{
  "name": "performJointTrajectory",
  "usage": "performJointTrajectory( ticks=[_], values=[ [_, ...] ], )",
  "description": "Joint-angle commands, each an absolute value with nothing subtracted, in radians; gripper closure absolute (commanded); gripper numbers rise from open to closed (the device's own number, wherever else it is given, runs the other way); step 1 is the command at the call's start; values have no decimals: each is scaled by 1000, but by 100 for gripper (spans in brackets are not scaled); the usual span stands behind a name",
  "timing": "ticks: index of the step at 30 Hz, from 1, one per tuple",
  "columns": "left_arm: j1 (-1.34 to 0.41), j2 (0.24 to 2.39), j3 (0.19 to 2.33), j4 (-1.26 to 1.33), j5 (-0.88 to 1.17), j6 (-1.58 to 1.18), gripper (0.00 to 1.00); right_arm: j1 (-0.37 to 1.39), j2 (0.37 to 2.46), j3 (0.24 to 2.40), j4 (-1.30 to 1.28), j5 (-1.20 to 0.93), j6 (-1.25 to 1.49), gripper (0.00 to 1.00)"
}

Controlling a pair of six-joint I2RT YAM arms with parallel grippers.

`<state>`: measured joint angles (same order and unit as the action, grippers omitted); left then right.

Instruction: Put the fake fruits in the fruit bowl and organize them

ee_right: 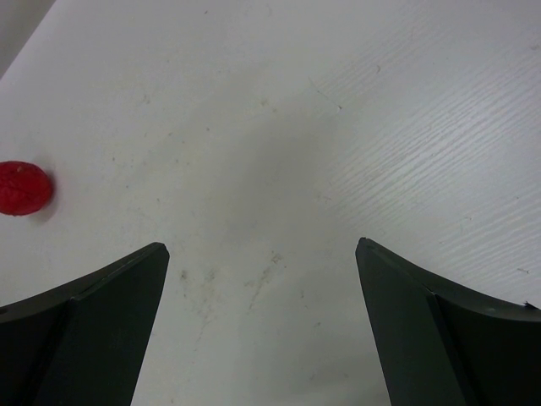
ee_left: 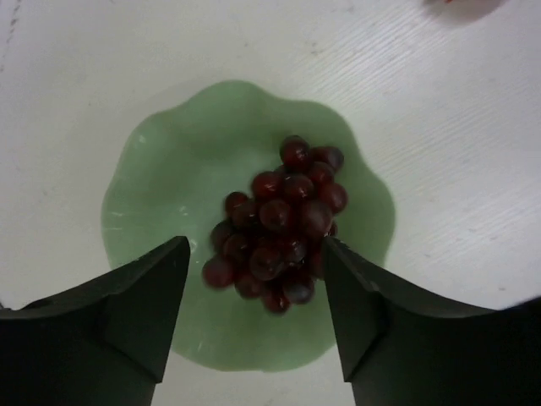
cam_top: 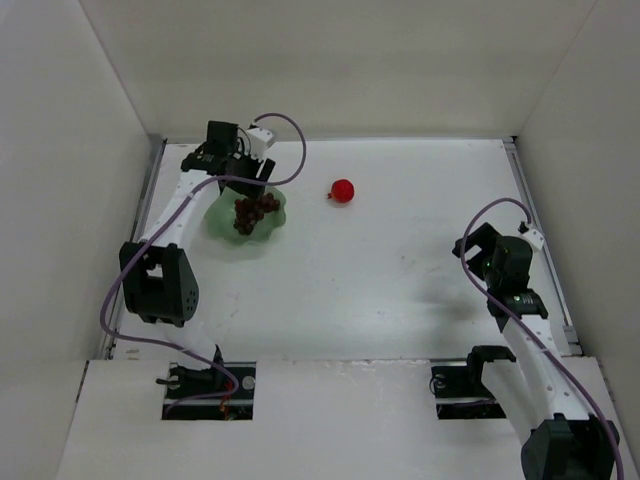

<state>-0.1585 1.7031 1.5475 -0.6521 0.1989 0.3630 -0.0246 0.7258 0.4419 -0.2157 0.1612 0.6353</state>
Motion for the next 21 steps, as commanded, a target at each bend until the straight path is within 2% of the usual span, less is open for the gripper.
performJointTrajectory(
  ticks=[1, 4, 5, 6, 12, 17, 21],
  values=[
    [-145, 1684, 1534, -476, 54, 365, 32, -25, 710, 471, -170, 161, 618, 0],
    [-153, 1666, 1566, -417, -43, 362, 25, -21, 703, 465, -173, 161, 621, 0],
    [-162, 1655, 1578, -404, -54, 368, 16, -21, 701, 462, -173, 163, 621, 0],
    [-179, 1651, 1600, -405, -49, 373, 0, -21, 701, 459, -172, 164, 623, 0],
    [-344, 1730, 1741, -509, 78, 370, 0, -15, 718, 448, -163, 161, 632, 0],
    [-478, 1929, 1890, -540, 242, 304, 0, -8, 709, 440, -164, 161, 634, 0],
    [-527, 2094, 2025, -508, 278, 227, 0, 2, 684, 434, -184, 163, 641, 0]
  ],
)
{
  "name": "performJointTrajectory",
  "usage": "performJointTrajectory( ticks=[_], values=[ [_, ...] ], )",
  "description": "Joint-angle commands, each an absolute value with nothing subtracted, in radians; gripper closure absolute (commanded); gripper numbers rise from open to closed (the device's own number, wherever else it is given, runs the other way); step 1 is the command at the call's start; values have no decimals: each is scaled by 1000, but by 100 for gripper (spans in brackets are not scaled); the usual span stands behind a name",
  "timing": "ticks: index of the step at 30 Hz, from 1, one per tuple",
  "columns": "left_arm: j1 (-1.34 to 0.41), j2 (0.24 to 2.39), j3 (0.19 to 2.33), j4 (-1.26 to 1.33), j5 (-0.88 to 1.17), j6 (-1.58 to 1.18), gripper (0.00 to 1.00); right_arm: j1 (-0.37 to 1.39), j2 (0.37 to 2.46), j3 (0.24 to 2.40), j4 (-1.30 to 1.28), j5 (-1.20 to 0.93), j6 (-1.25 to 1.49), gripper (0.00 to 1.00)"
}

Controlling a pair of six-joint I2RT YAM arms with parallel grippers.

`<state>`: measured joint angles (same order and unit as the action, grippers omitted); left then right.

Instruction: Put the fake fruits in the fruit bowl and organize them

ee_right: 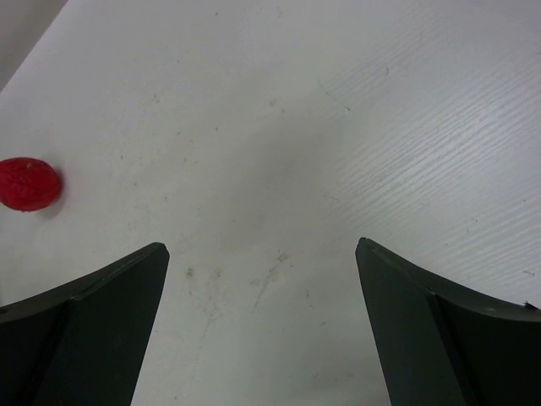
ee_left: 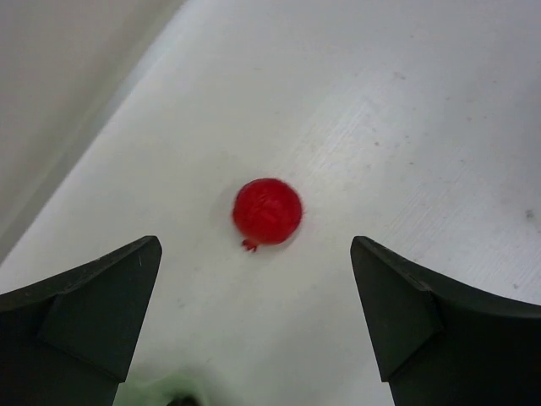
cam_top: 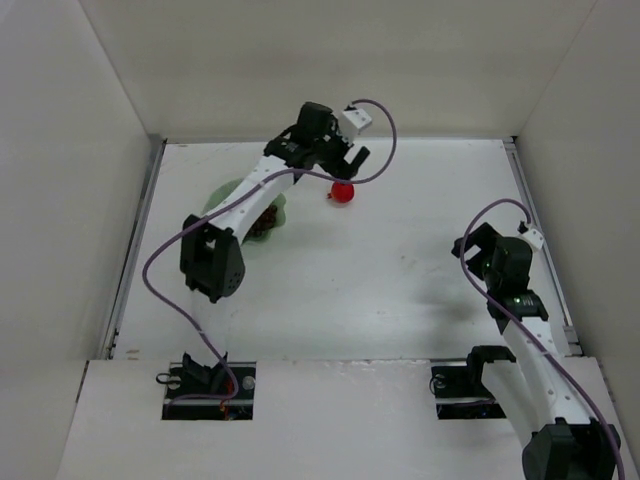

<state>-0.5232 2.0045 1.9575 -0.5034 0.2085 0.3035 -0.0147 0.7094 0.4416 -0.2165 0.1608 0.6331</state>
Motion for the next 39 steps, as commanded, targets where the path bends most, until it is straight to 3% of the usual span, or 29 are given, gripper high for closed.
performJointTrajectory(
  ticks=[1, 7, 25, 28, 32, 35, 39],
  values=[
    [-531, 2123, 2052, -494, 275, 213, 0, 5, 677, 431, -193, 164, 644, 0],
    [-544, 2218, 2083, -384, 167, 225, 0, 11, 653, 414, -209, 173, 655, 0],
    [-550, 2437, 2135, -414, 86, 265, 1, 13, 687, 431, -216, 170, 647, 0],
    [-544, 2424, 2132, -440, 115, 268, 20, 13, 689, 428, -216, 173, 650, 0],
    [-541, 2356, 2080, -427, 161, 271, 58, 10, 699, 425, -207, 173, 652, 0],
    [-547, 2280, 2031, -423, 163, 281, 80, 10, 716, 429, -201, 173, 653, 0],
    [-532, 2110, 1918, -443, 163, 314, 87, 11, 732, 434, -186, 173, 652, 0]
  ],
)
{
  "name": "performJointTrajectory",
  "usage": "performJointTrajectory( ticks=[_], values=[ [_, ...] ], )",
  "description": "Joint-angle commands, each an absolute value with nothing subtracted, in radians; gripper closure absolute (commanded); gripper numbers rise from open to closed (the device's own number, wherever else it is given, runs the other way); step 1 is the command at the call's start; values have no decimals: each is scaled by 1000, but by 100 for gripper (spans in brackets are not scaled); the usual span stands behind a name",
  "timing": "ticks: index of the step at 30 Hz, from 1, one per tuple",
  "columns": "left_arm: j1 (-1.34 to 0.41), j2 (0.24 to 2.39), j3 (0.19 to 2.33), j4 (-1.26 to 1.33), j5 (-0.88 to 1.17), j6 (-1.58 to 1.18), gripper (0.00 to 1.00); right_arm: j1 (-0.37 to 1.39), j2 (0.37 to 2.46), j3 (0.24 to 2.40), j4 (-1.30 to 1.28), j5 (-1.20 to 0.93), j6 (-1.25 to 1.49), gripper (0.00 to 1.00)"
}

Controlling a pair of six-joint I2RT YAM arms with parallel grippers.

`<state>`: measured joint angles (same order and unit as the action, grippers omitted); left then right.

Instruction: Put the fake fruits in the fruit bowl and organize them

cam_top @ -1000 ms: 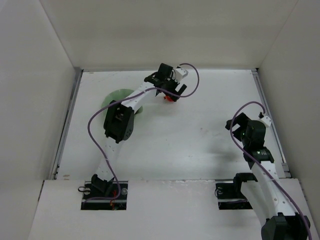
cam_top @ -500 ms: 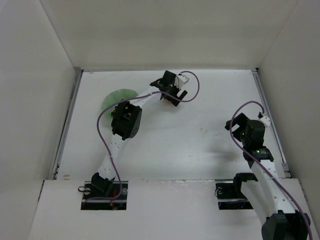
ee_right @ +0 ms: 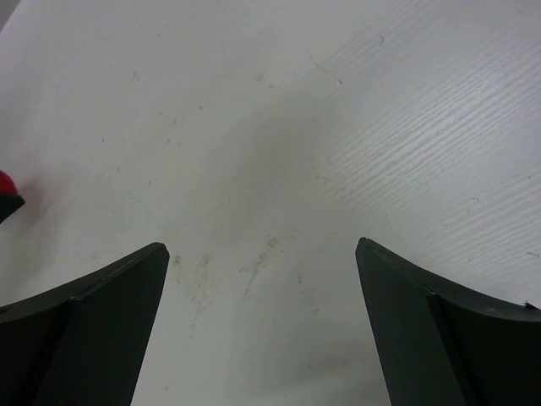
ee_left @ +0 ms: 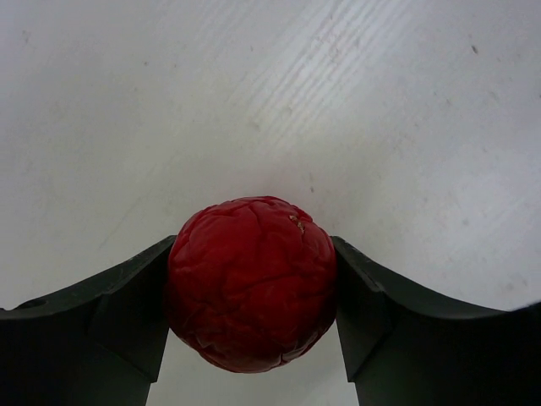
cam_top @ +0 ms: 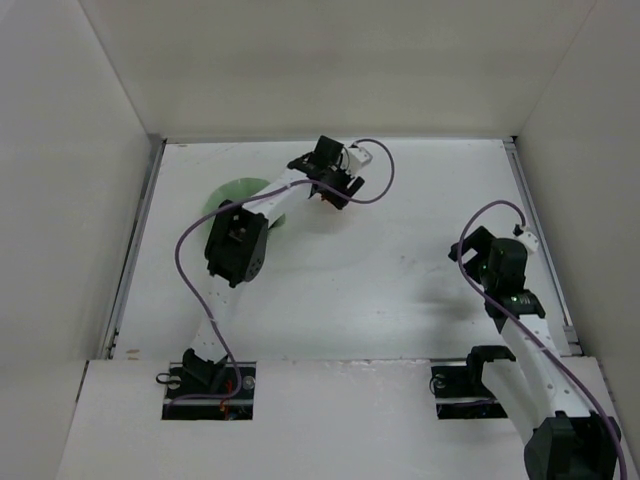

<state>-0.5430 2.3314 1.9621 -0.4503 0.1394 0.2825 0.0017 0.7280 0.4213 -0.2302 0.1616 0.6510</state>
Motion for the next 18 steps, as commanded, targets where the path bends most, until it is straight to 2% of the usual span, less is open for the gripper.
performJointTrajectory(
  ticks=[1, 6, 14, 15, 18],
  values=[
    [-519, 2062, 1886, -451, 163, 325, 87, 11, 735, 434, -180, 173, 652, 0],
    [-373, 1860, 1773, -535, 164, 396, 87, 15, 759, 408, -140, 167, 670, 0],
    [-162, 1847, 1623, -560, 166, 394, 85, 18, 801, 429, -109, 163, 666, 0],
    [-148, 1856, 1609, -551, 163, 390, 83, 18, 808, 437, -109, 163, 664, 0],
    [-110, 1870, 1585, -506, 155, 370, 64, 22, 821, 451, -107, 163, 661, 0]
  ],
)
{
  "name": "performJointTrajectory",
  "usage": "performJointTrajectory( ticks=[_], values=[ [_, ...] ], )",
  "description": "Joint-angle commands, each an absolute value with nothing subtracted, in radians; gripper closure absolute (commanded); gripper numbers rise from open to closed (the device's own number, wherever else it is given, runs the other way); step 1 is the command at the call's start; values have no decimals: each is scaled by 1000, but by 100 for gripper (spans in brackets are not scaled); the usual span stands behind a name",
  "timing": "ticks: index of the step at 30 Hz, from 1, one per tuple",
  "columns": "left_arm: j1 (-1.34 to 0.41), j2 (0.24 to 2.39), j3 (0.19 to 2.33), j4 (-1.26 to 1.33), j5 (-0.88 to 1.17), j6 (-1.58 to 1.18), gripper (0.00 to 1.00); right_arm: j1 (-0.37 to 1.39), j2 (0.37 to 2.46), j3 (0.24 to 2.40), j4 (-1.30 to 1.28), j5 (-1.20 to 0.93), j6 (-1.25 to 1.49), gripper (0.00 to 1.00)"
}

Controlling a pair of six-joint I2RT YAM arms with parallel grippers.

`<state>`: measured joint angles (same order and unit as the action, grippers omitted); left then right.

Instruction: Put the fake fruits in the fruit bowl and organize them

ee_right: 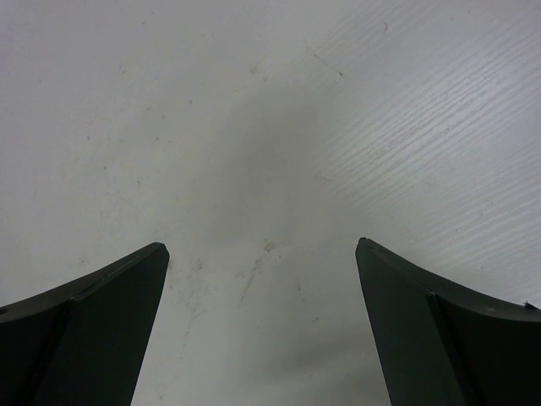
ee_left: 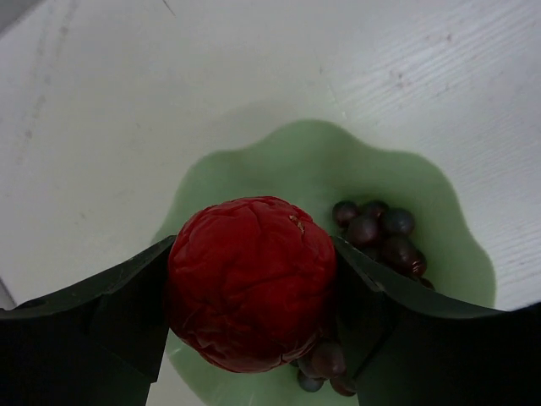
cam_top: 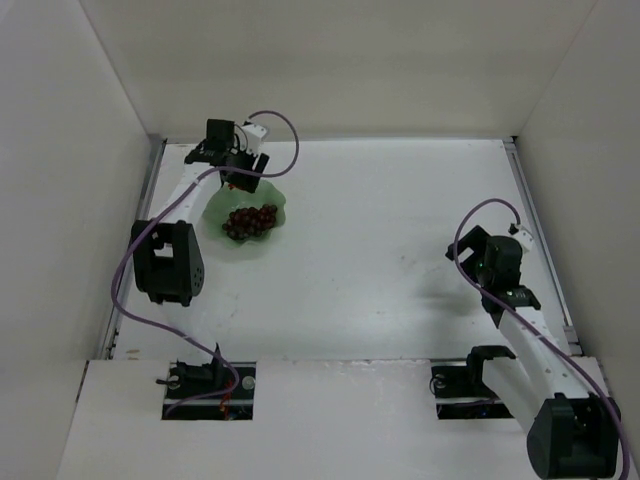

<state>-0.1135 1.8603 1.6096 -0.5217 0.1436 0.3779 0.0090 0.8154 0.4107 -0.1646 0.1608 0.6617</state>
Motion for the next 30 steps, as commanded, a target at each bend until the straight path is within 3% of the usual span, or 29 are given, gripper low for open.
performJointTrajectory(
  ticks=[1, 3, 5, 8, 18, 30],
  values=[
    [-98, 1868, 1579, -490, 158, 358, 57, 24, 821, 453, -107, 163, 661, 0],
    [-84, 1858, 1571, -469, 167, 338, 39, 24, 813, 451, -107, 163, 661, 0],
    [-82, 1841, 1560, -465, 187, 340, 14, 24, 804, 443, -110, 164, 663, 0],
    [-82, 1824, 1549, -465, 193, 345, 0, 24, 790, 428, -115, 164, 672, 0],
    [51, 1651, 1488, -462, 140, 192, 0, 18, 744, 403, -137, 163, 675, 0],
    [537, 1359, 1033, -301, 250, 117, 0, 13, 788, 426, -126, 163, 672, 0]
  ],
)
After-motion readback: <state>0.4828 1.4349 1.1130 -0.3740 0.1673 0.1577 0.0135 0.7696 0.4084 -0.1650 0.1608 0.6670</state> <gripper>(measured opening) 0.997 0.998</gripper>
